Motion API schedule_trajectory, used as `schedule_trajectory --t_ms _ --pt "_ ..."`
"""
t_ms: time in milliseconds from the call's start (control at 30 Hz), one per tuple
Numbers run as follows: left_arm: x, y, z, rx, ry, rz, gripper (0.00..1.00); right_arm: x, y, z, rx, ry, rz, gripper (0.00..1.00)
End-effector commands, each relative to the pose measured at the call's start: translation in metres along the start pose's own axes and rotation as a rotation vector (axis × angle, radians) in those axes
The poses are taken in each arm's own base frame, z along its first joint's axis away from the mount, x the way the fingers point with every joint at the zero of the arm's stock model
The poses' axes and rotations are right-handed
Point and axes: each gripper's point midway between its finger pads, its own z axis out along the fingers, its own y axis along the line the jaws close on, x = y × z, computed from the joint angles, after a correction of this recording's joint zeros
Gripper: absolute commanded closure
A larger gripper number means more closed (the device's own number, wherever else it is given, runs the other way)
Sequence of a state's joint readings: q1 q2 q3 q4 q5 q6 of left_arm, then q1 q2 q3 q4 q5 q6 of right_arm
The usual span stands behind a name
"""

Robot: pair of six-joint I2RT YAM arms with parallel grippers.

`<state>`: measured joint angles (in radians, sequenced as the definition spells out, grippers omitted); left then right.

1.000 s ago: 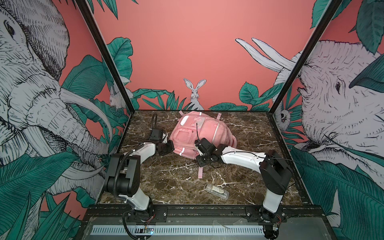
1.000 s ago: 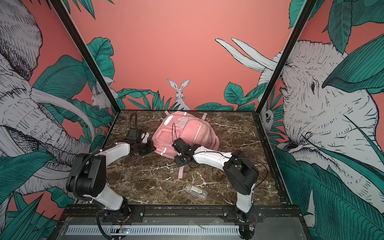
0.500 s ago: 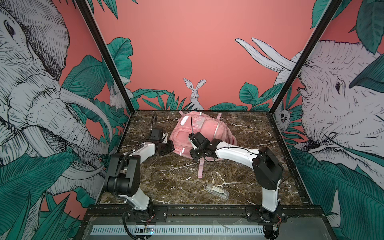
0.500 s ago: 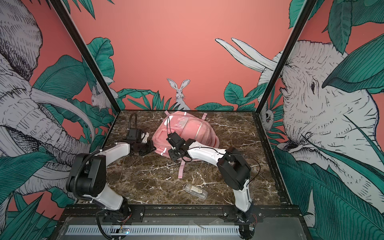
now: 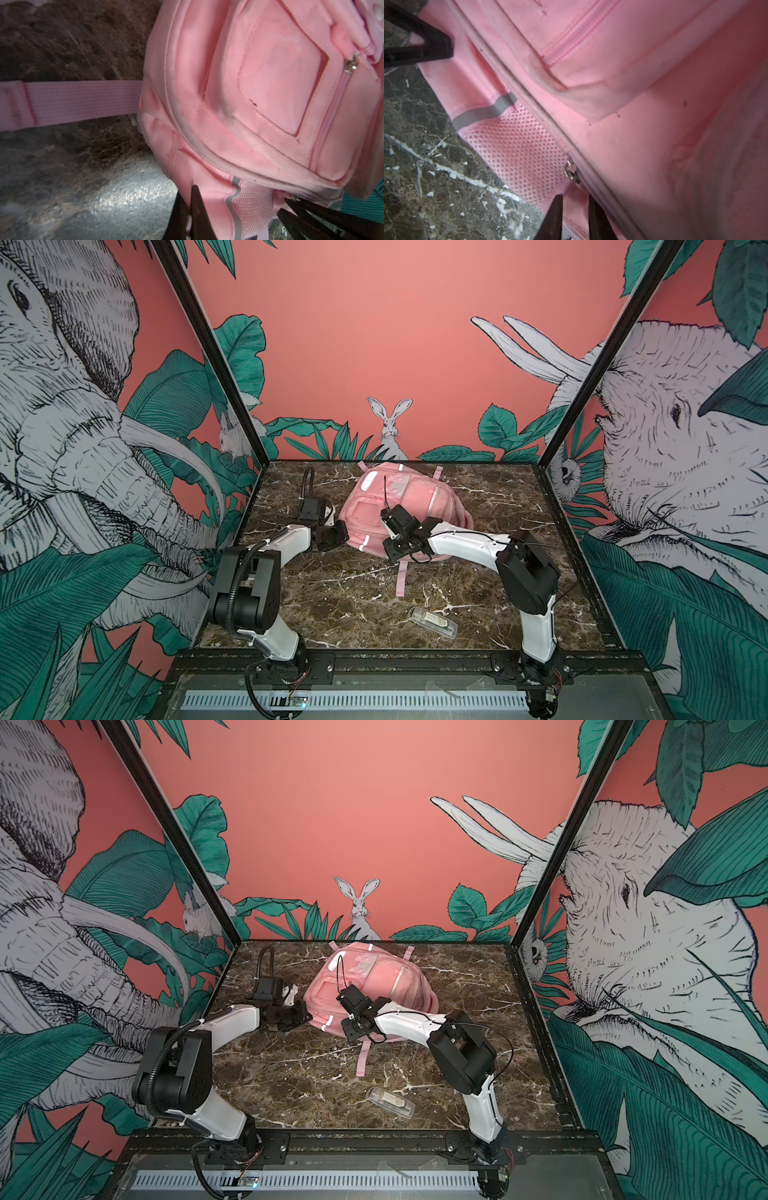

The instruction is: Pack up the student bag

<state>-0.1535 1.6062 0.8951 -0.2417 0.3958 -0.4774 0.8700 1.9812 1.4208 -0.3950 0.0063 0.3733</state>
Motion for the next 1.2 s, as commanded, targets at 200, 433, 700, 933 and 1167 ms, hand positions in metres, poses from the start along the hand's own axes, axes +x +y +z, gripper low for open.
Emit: schedule_trajectory --t_ms 200,433,700,933,1167 --pt "0.001 0.0 -0.001 0.017 -0.001 0.005 1.0 -0.008 -0.008 0.0 -0.001 -0.037 0.002 0.73" --pt "0.003 0.001 -0.001 0.013 0.003 0.003 1.0 -0.016 -0.004 0.006 -0.021 -0.061 -0.015 0.72" --pt "0.004 0.0 -0.002 0.018 0.001 0.001 1.0 -0.018 -0.006 0.018 -0.007 -0.077 -0.014 0.79" --pt "0.004 0.001 -0.002 0.016 0.001 0.002 1.0 -0.016 -0.009 0.027 0.005 -0.079 -0.022 0.83" --pt "0.002 0.001 -0.001 0.013 -0.001 0.002 1.0 -0.013 -0.014 0.019 0.027 -0.099 -0.036 0.96"
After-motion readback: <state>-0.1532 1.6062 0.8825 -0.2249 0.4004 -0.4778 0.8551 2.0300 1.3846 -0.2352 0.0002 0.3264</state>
